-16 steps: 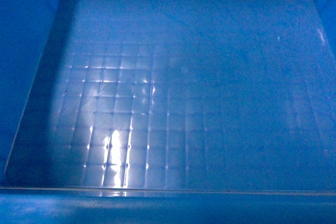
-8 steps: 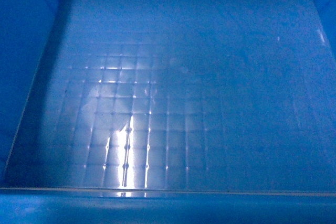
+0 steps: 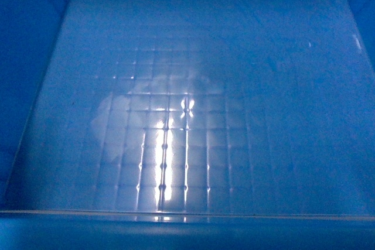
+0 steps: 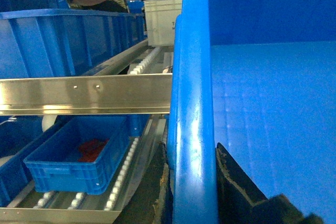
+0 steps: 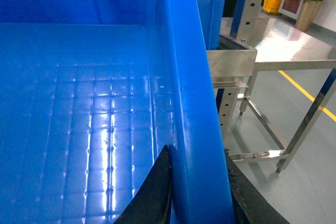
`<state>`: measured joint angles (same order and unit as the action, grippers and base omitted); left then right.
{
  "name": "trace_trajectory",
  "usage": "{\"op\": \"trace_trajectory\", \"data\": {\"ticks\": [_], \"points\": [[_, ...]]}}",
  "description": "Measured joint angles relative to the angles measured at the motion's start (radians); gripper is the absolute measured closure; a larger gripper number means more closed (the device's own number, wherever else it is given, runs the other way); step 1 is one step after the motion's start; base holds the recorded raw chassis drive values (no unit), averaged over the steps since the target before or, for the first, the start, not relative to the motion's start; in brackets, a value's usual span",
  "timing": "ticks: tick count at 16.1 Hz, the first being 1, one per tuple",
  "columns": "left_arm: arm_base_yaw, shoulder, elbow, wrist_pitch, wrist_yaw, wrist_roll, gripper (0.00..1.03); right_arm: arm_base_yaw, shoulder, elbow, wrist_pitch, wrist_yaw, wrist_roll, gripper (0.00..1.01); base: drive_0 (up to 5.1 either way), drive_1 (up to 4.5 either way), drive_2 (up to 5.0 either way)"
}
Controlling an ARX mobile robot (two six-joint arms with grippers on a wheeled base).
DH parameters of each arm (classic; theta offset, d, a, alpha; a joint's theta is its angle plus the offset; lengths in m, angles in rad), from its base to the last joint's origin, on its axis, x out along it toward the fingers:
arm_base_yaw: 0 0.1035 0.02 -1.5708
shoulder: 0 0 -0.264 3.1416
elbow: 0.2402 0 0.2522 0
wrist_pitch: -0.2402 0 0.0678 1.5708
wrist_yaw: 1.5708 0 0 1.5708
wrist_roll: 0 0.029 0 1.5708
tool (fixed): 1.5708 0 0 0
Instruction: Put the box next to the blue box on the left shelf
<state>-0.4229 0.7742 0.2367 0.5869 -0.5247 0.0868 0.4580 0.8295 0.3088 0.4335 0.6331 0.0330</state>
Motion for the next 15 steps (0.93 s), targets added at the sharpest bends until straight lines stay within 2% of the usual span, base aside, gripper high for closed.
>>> {"op": "trace_trajectory", "data": {"ticks": [14,15], "points": [[0.0,-0.002,0.0,0.003,0.0,0.0,0.87,0.0,0.0,0.0,0.006,0.0,0.0,0.86,-4.8,2.5,2.5],[0.001,-0.002,0.0,0.002,-0.001,0.0,0.87,0.0,0.0,0.0,0.007,-0.002,0.0,0.86,0.0,0.0,0.0]]}}
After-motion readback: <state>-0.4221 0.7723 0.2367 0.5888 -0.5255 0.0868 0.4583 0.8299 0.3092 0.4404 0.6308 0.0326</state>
